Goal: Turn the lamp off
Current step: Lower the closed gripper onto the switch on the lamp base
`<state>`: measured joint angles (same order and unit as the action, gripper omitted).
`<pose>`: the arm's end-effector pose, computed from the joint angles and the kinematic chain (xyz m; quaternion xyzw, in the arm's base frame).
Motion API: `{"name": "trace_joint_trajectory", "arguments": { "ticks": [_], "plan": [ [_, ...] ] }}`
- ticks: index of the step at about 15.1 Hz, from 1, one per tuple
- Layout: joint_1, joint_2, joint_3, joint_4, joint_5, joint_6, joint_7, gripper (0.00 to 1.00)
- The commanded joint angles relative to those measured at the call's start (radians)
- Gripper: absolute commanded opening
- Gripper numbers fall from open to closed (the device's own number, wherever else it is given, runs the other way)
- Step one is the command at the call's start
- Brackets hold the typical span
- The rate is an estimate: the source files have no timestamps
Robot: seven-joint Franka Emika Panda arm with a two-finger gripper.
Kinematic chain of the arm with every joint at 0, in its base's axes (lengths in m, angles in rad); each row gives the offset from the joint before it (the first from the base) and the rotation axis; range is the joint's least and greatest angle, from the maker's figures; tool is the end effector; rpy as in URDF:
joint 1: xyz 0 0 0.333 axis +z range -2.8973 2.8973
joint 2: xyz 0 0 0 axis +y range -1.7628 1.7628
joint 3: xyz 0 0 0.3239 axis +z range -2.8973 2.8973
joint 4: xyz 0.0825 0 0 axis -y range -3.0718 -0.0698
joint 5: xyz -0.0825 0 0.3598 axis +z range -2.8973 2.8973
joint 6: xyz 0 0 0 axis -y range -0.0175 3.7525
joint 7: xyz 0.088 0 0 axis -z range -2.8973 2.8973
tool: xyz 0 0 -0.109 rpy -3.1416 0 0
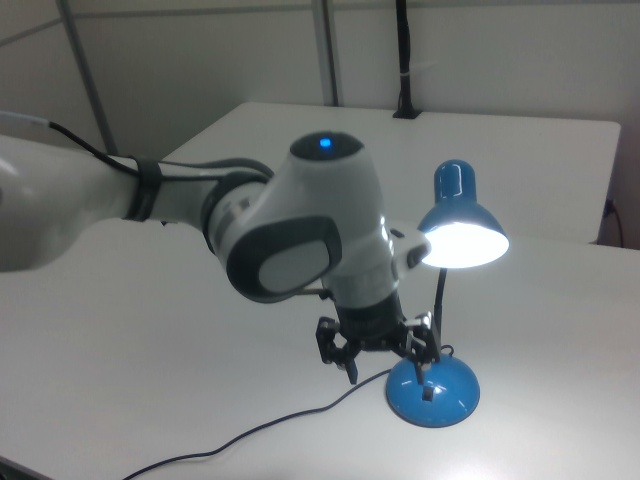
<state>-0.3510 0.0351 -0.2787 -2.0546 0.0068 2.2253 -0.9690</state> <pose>0.4445 -0.3221 0.4516 0.9836 0.1670 0.0463 0.0504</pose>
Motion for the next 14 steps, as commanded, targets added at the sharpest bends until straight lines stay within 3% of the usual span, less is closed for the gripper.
{"name": "trace_joint_trajectory", "arguments": {
  "ticks": [1, 3, 4, 7, 11, 14],
  "plan": [
    [-0.005, 0.046, 0.000, -0.035, 0.149, 0.120, -0.007, 0.38],
    [-0.005, 0.066, 0.000, -0.042, 0.192, 0.164, -0.008, 0.07],
    [-0.006, 0.068, 0.000, -0.056, 0.214, 0.192, -0.010, 0.01],
    [-0.008, 0.100, 0.000, -0.085, 0.286, 0.299, -0.011, 0.00],
    [-0.009, 0.163, 0.001, -0.084, 0.295, 0.391, -0.010, 0.00],
    [-0.009, 0.193, 0.001, -0.084, 0.346, 0.454, -0.014, 0.00]
  ]
}}
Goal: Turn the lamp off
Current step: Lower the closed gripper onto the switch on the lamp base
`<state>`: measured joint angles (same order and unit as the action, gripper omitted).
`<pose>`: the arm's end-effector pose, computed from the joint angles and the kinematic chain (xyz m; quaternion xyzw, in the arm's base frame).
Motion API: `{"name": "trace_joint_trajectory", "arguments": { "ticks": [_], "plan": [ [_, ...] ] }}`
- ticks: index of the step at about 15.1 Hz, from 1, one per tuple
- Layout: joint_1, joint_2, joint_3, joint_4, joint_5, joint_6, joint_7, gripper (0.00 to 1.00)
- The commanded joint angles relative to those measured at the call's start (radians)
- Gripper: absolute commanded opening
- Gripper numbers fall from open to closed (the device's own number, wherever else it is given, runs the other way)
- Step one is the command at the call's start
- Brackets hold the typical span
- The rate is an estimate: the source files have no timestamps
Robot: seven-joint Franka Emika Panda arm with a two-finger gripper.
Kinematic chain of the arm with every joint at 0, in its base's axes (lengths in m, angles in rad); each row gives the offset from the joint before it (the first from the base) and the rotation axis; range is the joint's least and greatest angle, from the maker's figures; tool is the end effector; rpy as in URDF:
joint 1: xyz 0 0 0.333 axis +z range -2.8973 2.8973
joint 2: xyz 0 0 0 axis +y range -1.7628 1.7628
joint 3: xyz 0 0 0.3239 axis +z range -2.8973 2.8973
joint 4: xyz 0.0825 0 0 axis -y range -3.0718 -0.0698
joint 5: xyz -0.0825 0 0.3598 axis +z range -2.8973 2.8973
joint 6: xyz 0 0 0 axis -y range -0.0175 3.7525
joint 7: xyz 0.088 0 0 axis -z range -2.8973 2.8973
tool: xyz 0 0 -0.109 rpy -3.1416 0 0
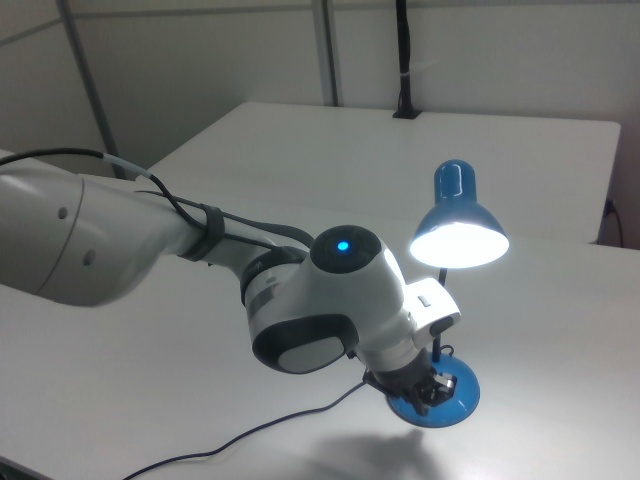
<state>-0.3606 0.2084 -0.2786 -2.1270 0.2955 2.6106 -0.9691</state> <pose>0.4634 -0.3454 0.3665 0.9862 0.0543 0.1451 0.0581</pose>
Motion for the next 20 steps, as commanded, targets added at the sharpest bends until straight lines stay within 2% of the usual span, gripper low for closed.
{"name": "trace_joint_trajectory", "arguments": {
  "ticks": [1, 2, 4, 6, 13, 20],
  "plan": [
    [-0.003, 0.028, 0.002, -0.008, 0.085, 0.075, -0.022, 0.00],
    [-0.006, 0.031, 0.002, -0.005, 0.127, 0.075, -0.032, 0.00],
    [-0.008, 0.031, 0.002, -0.004, 0.283, 0.074, -0.139, 0.00],
    [-0.008, 0.026, 0.002, -0.004, 0.380, 0.068, -0.210, 0.00],
    [-0.006, 0.032, 0.007, 0.012, 0.421, 0.069, -0.212, 0.00],
    [-0.005, 0.063, 0.010, 0.019, 0.422, 0.075, -0.217, 0.00]
  ]
}}
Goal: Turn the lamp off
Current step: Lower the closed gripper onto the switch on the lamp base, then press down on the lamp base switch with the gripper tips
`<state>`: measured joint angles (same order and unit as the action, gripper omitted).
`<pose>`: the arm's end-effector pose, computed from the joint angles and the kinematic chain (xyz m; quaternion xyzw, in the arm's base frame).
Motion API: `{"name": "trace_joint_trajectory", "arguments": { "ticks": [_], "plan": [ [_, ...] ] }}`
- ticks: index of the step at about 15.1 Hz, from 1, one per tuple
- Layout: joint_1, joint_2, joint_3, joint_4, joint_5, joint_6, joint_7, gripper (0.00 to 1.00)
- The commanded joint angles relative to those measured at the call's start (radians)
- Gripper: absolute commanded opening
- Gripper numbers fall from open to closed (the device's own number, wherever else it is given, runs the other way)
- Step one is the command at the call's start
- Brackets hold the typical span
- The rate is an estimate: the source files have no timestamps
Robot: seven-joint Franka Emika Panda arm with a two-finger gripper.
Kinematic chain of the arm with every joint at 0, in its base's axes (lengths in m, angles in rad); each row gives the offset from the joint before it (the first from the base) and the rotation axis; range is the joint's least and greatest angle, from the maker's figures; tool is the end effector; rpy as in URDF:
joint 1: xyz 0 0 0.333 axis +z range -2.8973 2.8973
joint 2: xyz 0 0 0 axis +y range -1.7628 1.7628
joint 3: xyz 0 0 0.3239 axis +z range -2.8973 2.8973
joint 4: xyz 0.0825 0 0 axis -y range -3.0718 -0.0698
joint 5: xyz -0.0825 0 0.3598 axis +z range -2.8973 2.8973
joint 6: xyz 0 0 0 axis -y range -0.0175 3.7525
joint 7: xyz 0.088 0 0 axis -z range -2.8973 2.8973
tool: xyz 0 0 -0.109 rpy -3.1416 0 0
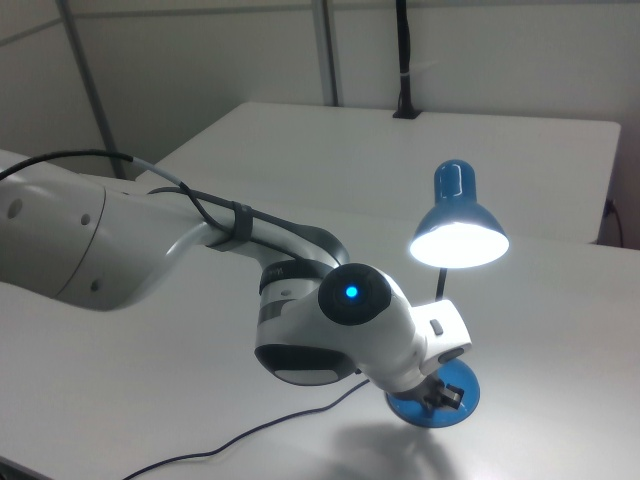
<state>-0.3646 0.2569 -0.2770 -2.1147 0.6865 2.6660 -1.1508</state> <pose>0.4600 -0.3585 0.3479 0.9743 -0.0185 0.2239 0.0145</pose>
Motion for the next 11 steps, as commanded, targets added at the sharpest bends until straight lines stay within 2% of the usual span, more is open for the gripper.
{"name": "trace_joint_trajectory", "arguments": {
  "ticks": [1, 11],
  "plan": [
    [0.001, 0.022, 0.009, 0.013, 0.031, 0.020, -0.035, 0.00],
    [-0.005, 0.001, 0.013, 0.021, 0.031, -0.029, -0.033, 0.00]
  ]
}}
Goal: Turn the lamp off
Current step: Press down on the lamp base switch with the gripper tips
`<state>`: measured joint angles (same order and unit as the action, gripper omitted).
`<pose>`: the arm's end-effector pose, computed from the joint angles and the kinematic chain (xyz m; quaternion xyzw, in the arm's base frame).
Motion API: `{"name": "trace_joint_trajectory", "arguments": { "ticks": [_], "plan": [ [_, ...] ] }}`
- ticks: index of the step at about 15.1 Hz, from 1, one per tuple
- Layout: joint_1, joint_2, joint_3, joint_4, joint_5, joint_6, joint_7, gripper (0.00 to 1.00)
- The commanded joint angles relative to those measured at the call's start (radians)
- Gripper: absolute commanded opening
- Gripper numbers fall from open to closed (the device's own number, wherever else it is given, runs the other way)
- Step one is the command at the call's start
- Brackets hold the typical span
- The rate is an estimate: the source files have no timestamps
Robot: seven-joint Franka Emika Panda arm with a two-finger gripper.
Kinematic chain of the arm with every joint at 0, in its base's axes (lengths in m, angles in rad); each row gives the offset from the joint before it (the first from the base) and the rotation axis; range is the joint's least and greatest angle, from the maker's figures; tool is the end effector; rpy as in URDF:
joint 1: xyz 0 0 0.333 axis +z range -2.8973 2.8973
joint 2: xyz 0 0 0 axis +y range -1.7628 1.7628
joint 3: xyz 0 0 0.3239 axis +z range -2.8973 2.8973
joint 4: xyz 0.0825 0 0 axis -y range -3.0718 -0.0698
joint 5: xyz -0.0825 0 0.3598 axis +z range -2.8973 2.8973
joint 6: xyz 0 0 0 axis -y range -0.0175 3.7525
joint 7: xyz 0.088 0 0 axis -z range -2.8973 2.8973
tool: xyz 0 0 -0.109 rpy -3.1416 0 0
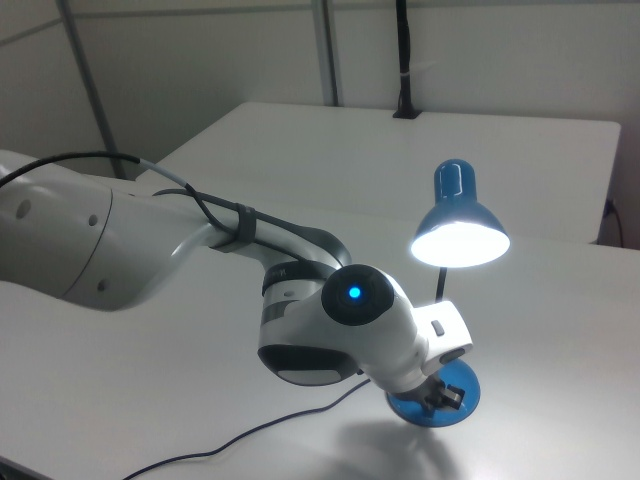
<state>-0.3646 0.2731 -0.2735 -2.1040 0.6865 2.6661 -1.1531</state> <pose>0.4640 -0.3585 0.3432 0.9751 -0.0153 0.2209 0.0142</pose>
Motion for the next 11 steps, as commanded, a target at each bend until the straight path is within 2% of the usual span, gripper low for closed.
{"name": "trace_joint_trajectory", "arguments": {
  "ticks": [1, 11],
  "plan": [
    [-0.010, -0.018, 0.010, 0.010, 0.031, -0.046, -0.031, 0.00],
    [-0.010, -0.037, 0.010, 0.010, 0.031, -0.052, -0.025, 0.00]
  ]
}}
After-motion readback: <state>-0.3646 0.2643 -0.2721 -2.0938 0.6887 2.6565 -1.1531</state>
